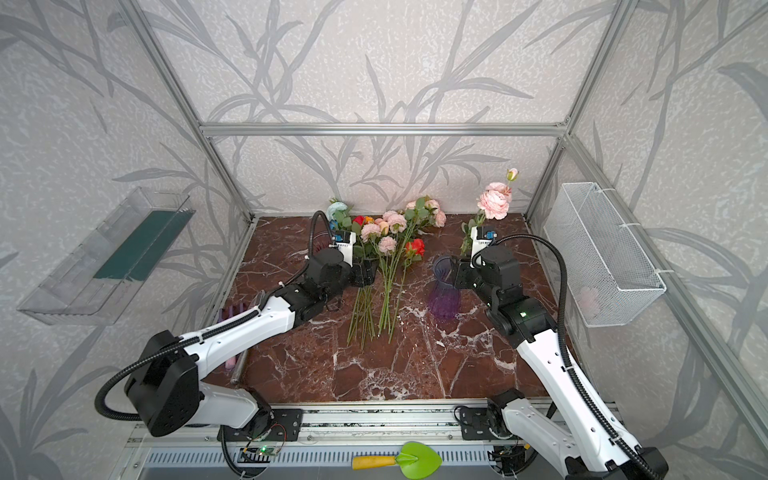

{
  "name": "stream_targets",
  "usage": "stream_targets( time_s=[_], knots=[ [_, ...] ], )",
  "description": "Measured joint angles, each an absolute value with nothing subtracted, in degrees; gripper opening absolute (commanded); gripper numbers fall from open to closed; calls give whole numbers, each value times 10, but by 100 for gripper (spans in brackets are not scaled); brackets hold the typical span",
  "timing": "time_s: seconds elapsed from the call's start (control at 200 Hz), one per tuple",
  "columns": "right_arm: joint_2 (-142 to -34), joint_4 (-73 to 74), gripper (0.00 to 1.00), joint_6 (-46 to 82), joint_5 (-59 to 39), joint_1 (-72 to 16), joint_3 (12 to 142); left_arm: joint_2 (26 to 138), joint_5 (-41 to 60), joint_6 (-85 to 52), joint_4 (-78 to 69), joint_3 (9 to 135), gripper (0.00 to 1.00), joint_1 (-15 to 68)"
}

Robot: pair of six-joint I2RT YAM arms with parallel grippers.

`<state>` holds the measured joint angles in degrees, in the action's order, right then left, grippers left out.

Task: Arrange the flowers into the vase
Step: 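Grasp another rose stem with left gripper while right holds rose in vase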

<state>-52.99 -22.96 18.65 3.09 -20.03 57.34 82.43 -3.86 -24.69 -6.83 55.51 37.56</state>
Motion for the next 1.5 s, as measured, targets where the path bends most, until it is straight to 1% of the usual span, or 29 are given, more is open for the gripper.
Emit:
stream_targets(
  time_s=[0.045, 0.115, 0.235, 0.355, 0.495, 0.675, 0.935, 1.15, 1.215, 1.319, 1.394, 1.499],
  knots=[
    [-518, -235, 39, 188, 29, -200, 573, 841, -37, -245, -51, 570, 68, 376],
    [-502, -245, 35, 188, 24, -200, 573, 865, -29, -244, -28, 593, 56, 375],
    [-475, -258, 33, 189, 22, -200, 573, 922, 8, -239, 27, 651, 48, 376],
    [-458, -267, 34, 189, 22, -201, 573, 983, 57, -225, 80, 712, 49, 387],
    [-455, -276, 37, 191, 18, -201, 573, 1036, 86, -199, 144, 760, 53, 418],
    [-451, -277, 39, 193, 9, -201, 573, 1074, 84, -180, 196, 780, 53, 449],
    [-433, -277, 40, 194, -2, -201, 564, 1143, 69, -171, 242, 825, 49, 447],
    [-420, -278, 40, 197, -6, -201, 549, 1188, 65, -160, 269, 851, 28, 445],
    [-417, -279, 40, 197, -6, -201, 549, 1192, 69, -159, 273, 853, 18, 445],
    [-411, -279, 40, 197, -6, -201, 549, 1191, 78, -161, 277, 855, 6, 445],
    [-408, -279, 40, 197, -6, -201, 549, 1191, 85, -161, 279, 855, 0, 445],
    [-407, -280, 40, 197, -6, -201, 549, 1183, 93, -166, 280, 855, 0, 445]
  ],
)
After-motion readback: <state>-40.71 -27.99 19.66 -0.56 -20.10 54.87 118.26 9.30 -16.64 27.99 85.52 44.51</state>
